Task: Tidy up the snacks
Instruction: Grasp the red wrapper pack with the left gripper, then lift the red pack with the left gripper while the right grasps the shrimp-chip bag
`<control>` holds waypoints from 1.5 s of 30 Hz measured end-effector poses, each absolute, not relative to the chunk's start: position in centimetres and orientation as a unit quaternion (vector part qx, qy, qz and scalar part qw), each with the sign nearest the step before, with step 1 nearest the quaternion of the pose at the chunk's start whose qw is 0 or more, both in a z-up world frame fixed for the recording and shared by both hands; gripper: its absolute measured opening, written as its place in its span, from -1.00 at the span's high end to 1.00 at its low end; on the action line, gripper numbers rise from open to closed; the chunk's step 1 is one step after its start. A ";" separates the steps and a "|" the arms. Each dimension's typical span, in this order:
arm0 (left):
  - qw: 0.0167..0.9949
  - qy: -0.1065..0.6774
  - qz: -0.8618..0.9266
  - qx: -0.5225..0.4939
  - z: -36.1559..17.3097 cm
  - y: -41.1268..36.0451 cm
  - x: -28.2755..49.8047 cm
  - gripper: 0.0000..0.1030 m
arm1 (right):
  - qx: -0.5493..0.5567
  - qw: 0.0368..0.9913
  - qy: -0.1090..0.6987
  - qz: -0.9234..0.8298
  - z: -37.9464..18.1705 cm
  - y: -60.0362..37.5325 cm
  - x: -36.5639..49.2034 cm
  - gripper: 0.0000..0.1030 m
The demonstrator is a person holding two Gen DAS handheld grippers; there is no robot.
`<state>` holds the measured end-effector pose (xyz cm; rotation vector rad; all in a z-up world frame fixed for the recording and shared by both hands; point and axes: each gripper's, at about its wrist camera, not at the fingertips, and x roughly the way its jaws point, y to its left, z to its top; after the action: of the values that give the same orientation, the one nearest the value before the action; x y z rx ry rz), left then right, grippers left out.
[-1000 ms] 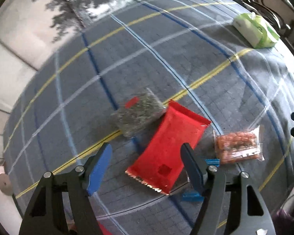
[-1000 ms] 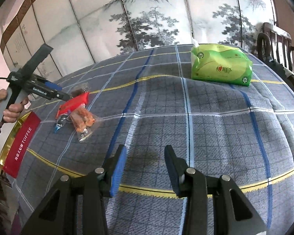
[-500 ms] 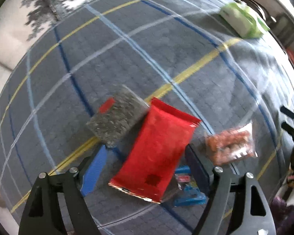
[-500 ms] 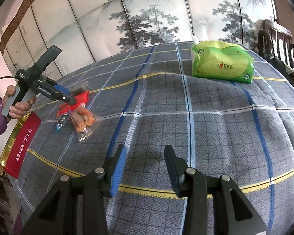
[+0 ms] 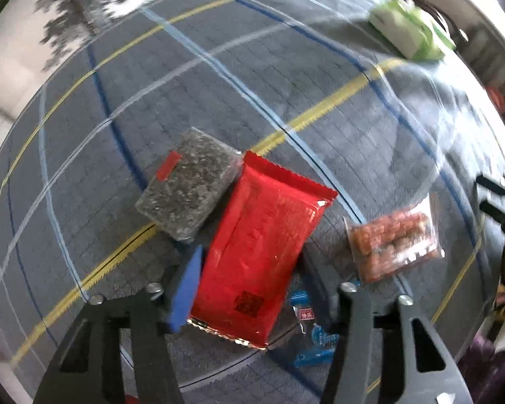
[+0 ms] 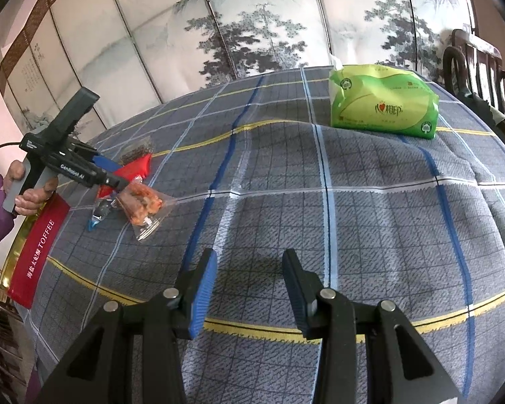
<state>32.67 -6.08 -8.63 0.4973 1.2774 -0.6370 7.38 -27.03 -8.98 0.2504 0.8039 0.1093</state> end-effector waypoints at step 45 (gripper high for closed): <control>0.889 0.454 -0.056 0.008 4.0 8.0 7.4 0.18 | -0.127 0.862 0.401 0.283 -6.7 -16.0 15.8 0.20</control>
<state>7.40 7.99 4.01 0.0168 0.9428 -0.1173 15.84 -15.97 -6.73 -0.2674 0.8409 0.5947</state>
